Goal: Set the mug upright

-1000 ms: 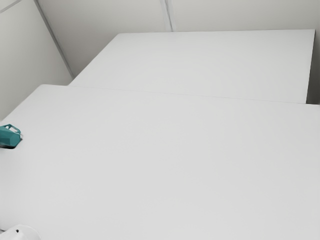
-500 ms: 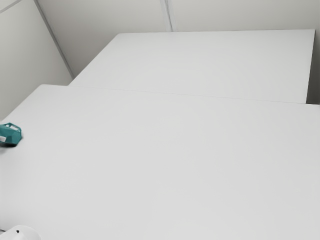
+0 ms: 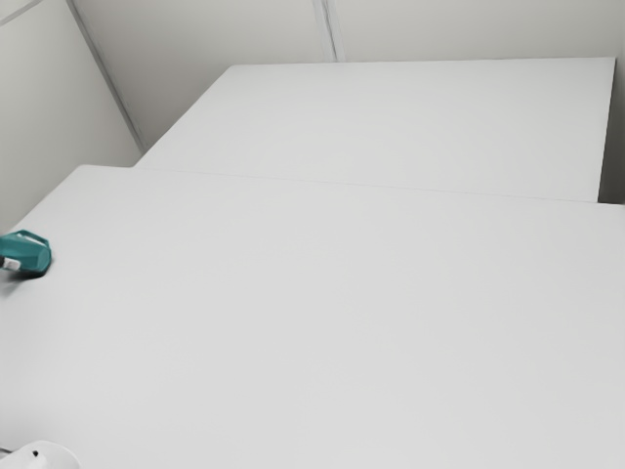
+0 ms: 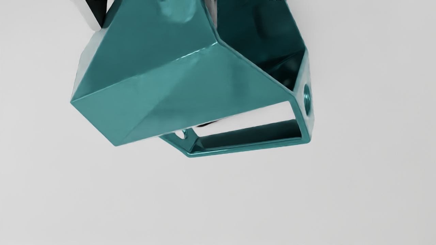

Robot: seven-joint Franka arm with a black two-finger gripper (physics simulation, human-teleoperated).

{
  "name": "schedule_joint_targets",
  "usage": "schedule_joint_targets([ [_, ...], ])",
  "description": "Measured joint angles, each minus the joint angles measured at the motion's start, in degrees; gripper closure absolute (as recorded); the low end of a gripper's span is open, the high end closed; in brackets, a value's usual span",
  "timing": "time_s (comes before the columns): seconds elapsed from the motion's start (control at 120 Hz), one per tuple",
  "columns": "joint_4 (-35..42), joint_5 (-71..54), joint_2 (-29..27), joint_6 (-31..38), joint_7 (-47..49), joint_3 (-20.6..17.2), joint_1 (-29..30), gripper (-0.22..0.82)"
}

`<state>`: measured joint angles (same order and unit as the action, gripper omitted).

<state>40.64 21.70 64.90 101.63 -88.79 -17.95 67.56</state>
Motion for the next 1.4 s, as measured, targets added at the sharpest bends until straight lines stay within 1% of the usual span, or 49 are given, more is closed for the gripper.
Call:
schedule_joint_targets([
  [0.042, 0.1, 0.0, -0.1, 0.0, -0.1, 0.0, -0.1, 0.46],
  [0.083, 0.4, 0.0, -0.2, 0.1, -0.1, 0.0, -0.2, 0.51],
  [0.158, 1.0, 0.0, -0.7, 0.0, -0.2, 0.0, -0.4, 0.63],
  [0.283, 3.8, 0.0, -3.2, 0.3, -0.3, 0.0, -0.5, 0.72],
  [0.467, 7.4, -0.1, -7.5, 1.0, -0.3, 0.0, -0.9, 0.76],
  [0.592, 9.1, -0.3, -9.9, 1.3, -0.2, 0.1, -1.7, 0.76],
  [0.858, 17.3, -4.6, -20.5, 1.6, 2.0, 0.8, -6.0, 0.78],
  [1.0, 25.1, -6.2, -28.3, 1.6, 4.6, 5.3, -10.2, 0.79],
  [1.133, 30.4, -6.7, -33.5, 1.4, 7.8, 11.5, -17.5, 0.79],
  [1.292, 36.3, -6.8, -38.6, 1.2, 12.4, 20.1, -27.6, 0.79],
  [1.4, 39.8, -6.7, -41.5, 1.1, 15.7, 28.2, -37.1, 0.79],
])
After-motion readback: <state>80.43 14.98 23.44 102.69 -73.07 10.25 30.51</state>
